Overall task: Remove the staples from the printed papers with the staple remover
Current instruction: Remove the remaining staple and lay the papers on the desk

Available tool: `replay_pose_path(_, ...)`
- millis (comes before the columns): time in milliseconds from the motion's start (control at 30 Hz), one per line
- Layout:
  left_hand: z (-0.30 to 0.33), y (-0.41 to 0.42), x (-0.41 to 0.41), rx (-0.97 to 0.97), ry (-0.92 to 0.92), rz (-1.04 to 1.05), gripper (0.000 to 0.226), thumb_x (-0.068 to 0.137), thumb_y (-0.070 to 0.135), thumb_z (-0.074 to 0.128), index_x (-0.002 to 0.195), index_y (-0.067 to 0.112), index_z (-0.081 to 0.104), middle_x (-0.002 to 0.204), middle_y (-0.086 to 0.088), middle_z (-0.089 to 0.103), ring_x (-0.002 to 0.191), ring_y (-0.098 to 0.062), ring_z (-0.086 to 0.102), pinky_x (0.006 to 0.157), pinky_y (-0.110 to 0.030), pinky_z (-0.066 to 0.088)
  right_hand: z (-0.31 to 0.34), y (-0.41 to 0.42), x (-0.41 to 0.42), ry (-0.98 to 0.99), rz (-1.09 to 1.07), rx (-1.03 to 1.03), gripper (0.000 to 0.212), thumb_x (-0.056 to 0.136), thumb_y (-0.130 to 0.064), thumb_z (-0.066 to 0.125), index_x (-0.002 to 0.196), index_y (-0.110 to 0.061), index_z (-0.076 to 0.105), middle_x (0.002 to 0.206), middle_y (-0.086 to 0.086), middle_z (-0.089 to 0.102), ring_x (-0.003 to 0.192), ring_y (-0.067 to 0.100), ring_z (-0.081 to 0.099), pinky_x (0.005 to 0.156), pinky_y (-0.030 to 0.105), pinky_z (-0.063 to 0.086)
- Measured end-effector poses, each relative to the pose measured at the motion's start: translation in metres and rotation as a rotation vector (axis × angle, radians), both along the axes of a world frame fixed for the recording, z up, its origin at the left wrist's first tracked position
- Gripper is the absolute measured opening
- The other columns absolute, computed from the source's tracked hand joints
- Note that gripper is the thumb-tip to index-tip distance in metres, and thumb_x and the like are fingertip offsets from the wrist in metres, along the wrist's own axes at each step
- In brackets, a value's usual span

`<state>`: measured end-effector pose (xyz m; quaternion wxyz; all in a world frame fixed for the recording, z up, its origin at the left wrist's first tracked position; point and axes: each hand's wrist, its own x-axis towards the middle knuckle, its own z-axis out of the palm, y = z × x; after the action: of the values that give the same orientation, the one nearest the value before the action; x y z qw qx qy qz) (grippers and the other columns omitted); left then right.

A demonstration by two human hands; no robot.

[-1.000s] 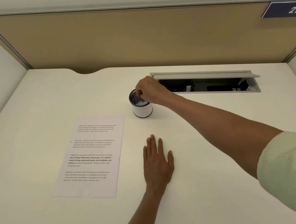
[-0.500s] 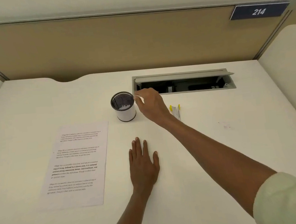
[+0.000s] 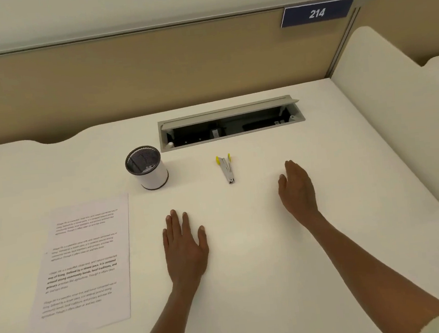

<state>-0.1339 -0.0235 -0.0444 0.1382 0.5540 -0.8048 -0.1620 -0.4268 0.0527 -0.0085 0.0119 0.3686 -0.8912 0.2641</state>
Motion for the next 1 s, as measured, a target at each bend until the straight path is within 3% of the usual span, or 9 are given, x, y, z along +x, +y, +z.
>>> replay_pose_path(200, 0.001, 0.0, 0.001, 0.007, -0.016, 0.004, 0.071, 0.098, 0.055, 0.025, 0.154, 0.013, 0.036, 0.168, -0.007, 0.018, 0.156, -0.023, 0.011, 0.126, -0.04, 0.013, -0.017, 0.047, -0.035, -0.078, -0.277, 0.251, 0.085, 0.096, -0.054, 0.035, 0.148, 0.01, 0.014, 0.156, 0.028, 0.018, 0.145, 0.039, 0.018, 0.119, 0.048, 0.017)
replay_pose_path(367, 0.001, 0.002, 0.001, -0.001, -0.013, 0.006, 0.07, 0.098, 0.054, 0.027, 0.154, 0.013, 0.036, 0.168, -0.007, 0.017, 0.156, -0.023, 0.011, 0.126, -0.041, 0.014, -0.022, 0.053, -0.055, -0.112, -0.269, 0.283, 0.1, 0.089, -0.069, 0.018, 0.148, 0.011, 0.006, 0.157, 0.028, 0.013, 0.147, 0.037, 0.012, 0.12, 0.048, 0.013)
replay_pose_path(600, 0.0, 0.0, 0.0, 0.01, -0.007, 0.01, 0.067, 0.098, 0.052, 0.03, 0.154, 0.014, 0.036, 0.168, -0.005, 0.017, 0.156, -0.021, 0.011, 0.126, -0.04, 0.013, -0.023, 0.011, -0.048, -0.115, 0.024, 0.304, 0.089, 0.096, -0.06, 0.026, 0.151, 0.004, -0.003, 0.161, 0.017, -0.001, 0.15, 0.026, 0.0, 0.122, 0.037, 0.001)
replay_pose_path(767, 0.0, 0.0, 0.0, 0.007, -0.008, 0.011, 0.068, 0.098, 0.053, 0.029, 0.154, 0.014, 0.036, 0.168, -0.005, 0.017, 0.156, -0.021, 0.011, 0.126, -0.039, 0.013, -0.021, 0.001, -0.04, -0.191, 0.156, 0.208, 0.071, 0.098, -0.043, 0.02, 0.152, 0.001, 0.006, 0.162, 0.015, 0.005, 0.15, 0.024, 0.003, 0.121, 0.035, 0.001)
replay_pose_path(900, 0.0, 0.001, -0.001, -0.001, -0.009, 0.005, 0.067, 0.099, 0.052, 0.03, 0.154, 0.013, 0.036, 0.168, -0.006, 0.018, 0.156, -0.022, 0.012, 0.126, -0.04, 0.014, -0.004, 0.004, -0.062, -0.32, 0.102, 0.038, 0.057, 0.094, -0.022, 0.033, 0.147, 0.0, 0.033, 0.153, 0.015, 0.034, 0.143, 0.028, 0.03, 0.116, 0.031, 0.019)
replay_pose_path(1000, 0.001, 0.001, -0.001, 0.008, -0.009, 0.007, 0.067, 0.099, 0.051, 0.03, 0.154, 0.013, 0.036, 0.168, -0.006, 0.017, 0.156, -0.022, 0.011, 0.126, -0.039, 0.013, 0.002, -0.008, -0.081, -0.206, 0.172, 0.198, 0.049, 0.089, 0.0, 0.043, 0.137, 0.004, 0.045, 0.14, 0.019, 0.042, 0.131, 0.035, 0.038, 0.108, 0.036, 0.034)
